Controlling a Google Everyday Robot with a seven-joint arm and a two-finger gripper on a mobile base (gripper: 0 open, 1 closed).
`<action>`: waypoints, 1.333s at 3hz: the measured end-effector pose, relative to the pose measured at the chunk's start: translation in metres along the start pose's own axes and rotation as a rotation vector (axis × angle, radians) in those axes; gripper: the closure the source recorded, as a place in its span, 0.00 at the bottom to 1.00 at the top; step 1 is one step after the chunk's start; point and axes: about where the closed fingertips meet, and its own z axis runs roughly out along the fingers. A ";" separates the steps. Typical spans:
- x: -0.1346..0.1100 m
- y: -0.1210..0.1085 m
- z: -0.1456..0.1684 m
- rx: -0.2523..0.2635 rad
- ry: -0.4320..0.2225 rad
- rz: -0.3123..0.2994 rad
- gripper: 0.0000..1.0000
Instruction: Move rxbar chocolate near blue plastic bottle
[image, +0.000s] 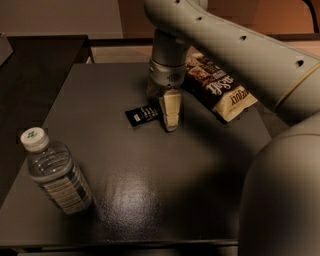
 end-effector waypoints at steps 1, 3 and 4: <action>-0.002 -0.001 0.001 -0.009 -0.001 0.001 0.41; -0.005 0.000 -0.004 -0.010 -0.005 -0.002 0.88; -0.014 0.009 -0.019 0.006 -0.039 -0.020 1.00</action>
Offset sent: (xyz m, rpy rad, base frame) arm -0.0150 0.0020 0.0119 -0.0114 0.0519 0.0204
